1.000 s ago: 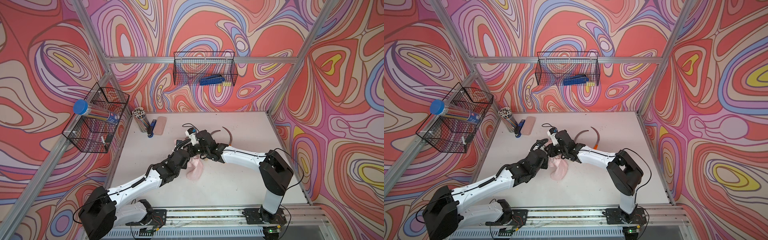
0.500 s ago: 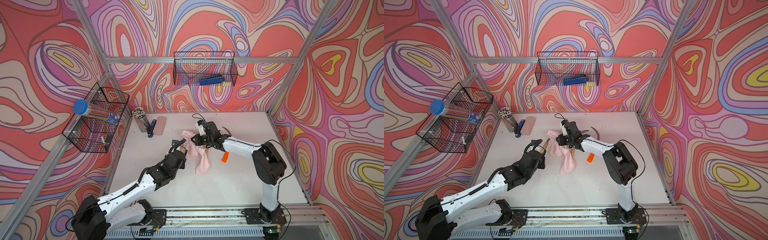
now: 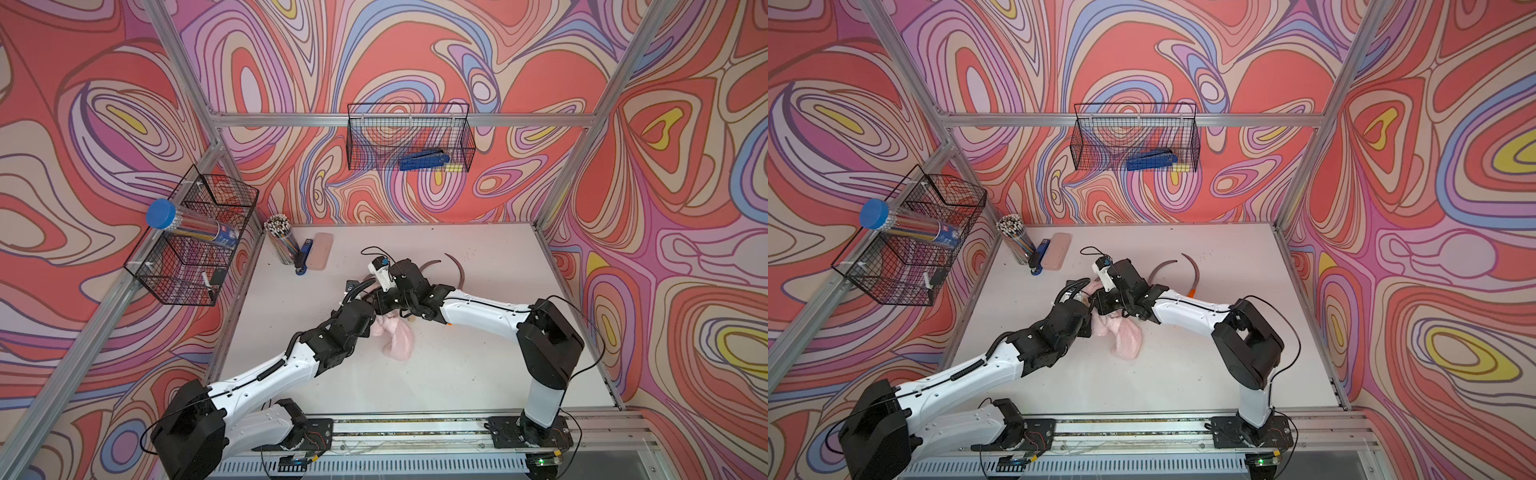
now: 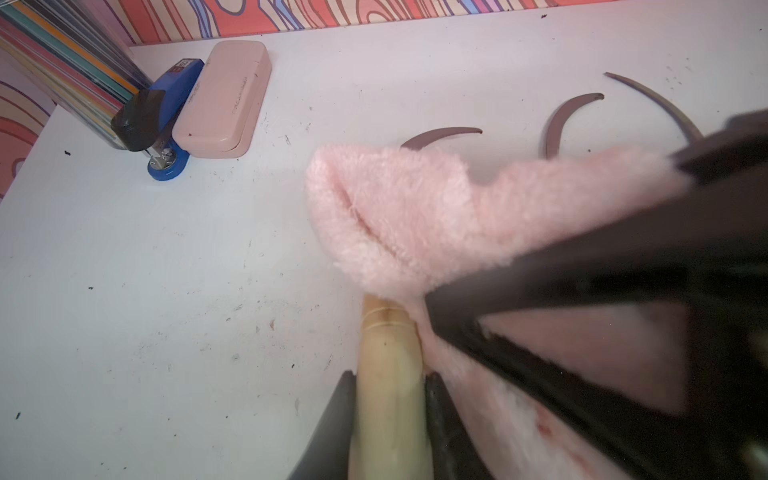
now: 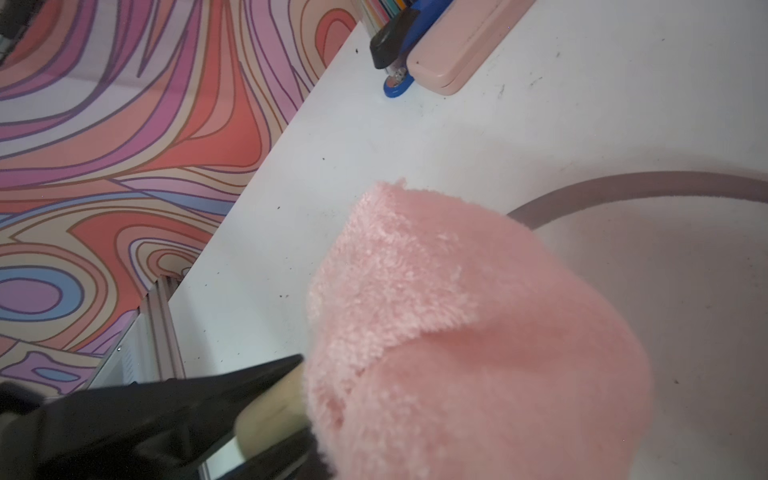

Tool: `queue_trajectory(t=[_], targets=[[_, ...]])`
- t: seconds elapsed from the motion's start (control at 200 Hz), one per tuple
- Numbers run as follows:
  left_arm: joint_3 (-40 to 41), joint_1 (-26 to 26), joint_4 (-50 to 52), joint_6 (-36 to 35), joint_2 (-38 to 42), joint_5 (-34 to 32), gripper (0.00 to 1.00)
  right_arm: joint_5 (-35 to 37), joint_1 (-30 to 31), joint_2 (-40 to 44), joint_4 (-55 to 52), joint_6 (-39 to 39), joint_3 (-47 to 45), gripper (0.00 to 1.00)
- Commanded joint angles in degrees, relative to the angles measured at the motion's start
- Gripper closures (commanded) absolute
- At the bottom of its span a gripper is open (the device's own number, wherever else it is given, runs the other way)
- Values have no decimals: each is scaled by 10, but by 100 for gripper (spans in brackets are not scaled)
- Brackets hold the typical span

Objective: Wipe small sickles with rags
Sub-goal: Wipe the small sickle.

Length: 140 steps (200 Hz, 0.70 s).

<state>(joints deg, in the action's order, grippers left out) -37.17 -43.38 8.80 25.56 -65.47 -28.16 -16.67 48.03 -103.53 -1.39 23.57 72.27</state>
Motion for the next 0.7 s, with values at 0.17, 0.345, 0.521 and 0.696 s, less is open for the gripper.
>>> queue_trajectory(t=[0.17, 0.345, 0.521, 0.696], targets=[[-12, 9, -22, 10, -11, -1, 100, -19, 24, 47, 42, -4, -46, 100], [-11, 10, -15, 9, 2, 1, 100, 0, 23, 0, 19, -12, -11, 100], [-6, 9, -9, 12, 16, 0, 100, -9, 4, -52, 16, -3, 21, 100], [7, 9, -6, 16, 34, -1, 100, -11, -26, -87, 30, 7, 31, 100]])
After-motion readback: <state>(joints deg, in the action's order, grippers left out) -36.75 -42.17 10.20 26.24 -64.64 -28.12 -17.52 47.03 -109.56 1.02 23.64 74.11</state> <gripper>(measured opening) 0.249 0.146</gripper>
